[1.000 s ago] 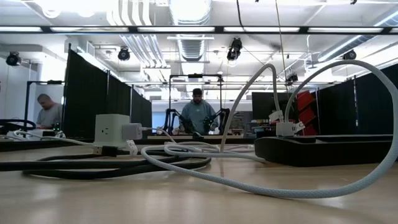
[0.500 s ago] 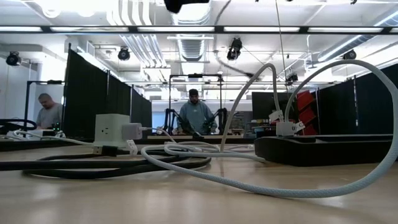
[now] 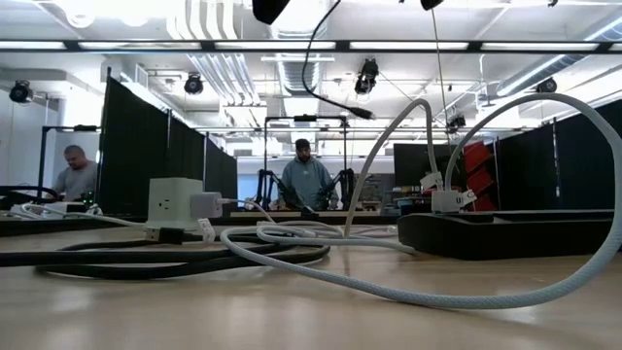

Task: Insert USB
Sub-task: Insert the black USB cable into the black outlet extension

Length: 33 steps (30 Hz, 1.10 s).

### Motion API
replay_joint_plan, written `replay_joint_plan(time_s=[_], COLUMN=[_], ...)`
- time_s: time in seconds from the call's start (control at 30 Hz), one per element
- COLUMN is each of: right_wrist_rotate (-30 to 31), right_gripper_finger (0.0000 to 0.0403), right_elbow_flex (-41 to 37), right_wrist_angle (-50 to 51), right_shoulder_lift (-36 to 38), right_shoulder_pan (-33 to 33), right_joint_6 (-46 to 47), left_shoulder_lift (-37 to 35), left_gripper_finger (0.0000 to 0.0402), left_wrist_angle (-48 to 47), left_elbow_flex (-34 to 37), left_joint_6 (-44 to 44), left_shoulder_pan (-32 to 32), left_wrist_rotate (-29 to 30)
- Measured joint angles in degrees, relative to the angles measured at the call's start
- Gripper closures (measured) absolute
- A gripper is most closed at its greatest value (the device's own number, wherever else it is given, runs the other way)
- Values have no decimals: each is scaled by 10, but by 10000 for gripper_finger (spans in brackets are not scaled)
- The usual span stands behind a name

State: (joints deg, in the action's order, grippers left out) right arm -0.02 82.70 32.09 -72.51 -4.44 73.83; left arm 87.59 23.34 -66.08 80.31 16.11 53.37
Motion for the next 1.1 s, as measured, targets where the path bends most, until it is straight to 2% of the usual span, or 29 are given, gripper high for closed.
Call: replay_joint_plan(time_s=[0.2, 0.53, 0.97, 1.1], right_wrist_rotate=[-2, -16, -31, -31], right_gripper_finger=[403, 403, 403, 403], right_elbow_flex=[0, 0, 0, 0], right_wrist_angle=[-11, -11, -11, -11], right_shoulder_lift=[0, 0, 0, 0], right_shoulder_pan=[-3, -1, -1, -1], right_joint_6=[-10, -7, -4, -4], left_shoulder_lift=[0, 0, 0, 0], left_gripper_finger=[262, 289, 291, 306], left_wrist_angle=[-2, 5, 16, 16], left_elbow_flex=[0, 0, 0, 0], left_joint_6=[17, 26, 73, 81], left_shoulder_pan=[-1, -7, -13, -13], left_wrist_rotate=[-5, -48, -49, -49])
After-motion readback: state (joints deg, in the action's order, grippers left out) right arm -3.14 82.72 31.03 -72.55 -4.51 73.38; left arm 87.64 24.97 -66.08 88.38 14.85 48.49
